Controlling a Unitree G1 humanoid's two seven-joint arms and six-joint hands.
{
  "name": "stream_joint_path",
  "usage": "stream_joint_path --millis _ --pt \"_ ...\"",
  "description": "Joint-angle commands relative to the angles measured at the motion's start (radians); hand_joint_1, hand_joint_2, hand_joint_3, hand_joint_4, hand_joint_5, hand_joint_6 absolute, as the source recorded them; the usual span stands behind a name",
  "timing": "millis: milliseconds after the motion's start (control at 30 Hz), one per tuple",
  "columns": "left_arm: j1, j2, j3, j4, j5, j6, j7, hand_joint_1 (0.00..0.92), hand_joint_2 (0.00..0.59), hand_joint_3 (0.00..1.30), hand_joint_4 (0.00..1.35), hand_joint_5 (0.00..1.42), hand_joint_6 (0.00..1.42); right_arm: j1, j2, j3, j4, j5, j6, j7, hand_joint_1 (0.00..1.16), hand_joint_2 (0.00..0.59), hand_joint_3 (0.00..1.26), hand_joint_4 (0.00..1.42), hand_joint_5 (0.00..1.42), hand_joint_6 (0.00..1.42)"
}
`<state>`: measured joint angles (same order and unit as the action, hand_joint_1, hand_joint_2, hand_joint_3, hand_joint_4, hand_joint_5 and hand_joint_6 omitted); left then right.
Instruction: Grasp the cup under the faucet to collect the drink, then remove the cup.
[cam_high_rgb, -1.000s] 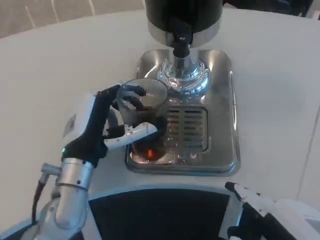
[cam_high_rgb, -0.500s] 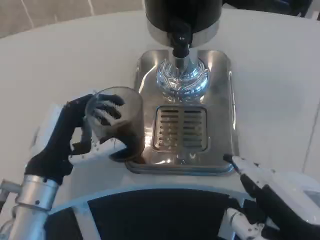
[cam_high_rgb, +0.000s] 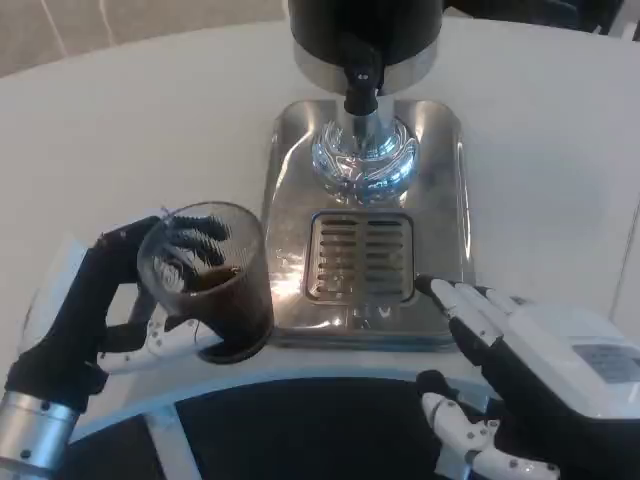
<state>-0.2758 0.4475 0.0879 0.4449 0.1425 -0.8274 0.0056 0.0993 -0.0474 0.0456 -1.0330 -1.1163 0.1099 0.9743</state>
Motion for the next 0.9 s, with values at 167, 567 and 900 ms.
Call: stream_joint_path --millis 167,567,900 --pt "0.097 0.011 0.048 -0.141 -0.055 -0.028 -0.048 0.623 0.006 0.96 1.17 1.36 1.37 0.039 -0.001 0.062 -0.014 -0.026 -0.054 -0.023 0.09 0.564 0.00 0.00 0.00 0.00" --pt "0.167 0.035 0.072 -0.211 -0.090 -0.053 -0.140 0.626 0.001 0.95 1.17 1.36 1.38 0.166 0.041 0.095 -0.014 -0.023 -0.170 -0.062 0.09 0.566 0.00 0.00 0.00 0.00" --pt "0.195 0.045 0.083 -0.232 -0.115 -0.061 -0.194 0.628 0.000 0.95 1.17 1.36 1.38 0.220 0.101 0.080 -0.014 -0.026 -0.260 -0.062 0.09 0.566 0.00 0.00 0.00 0.00"
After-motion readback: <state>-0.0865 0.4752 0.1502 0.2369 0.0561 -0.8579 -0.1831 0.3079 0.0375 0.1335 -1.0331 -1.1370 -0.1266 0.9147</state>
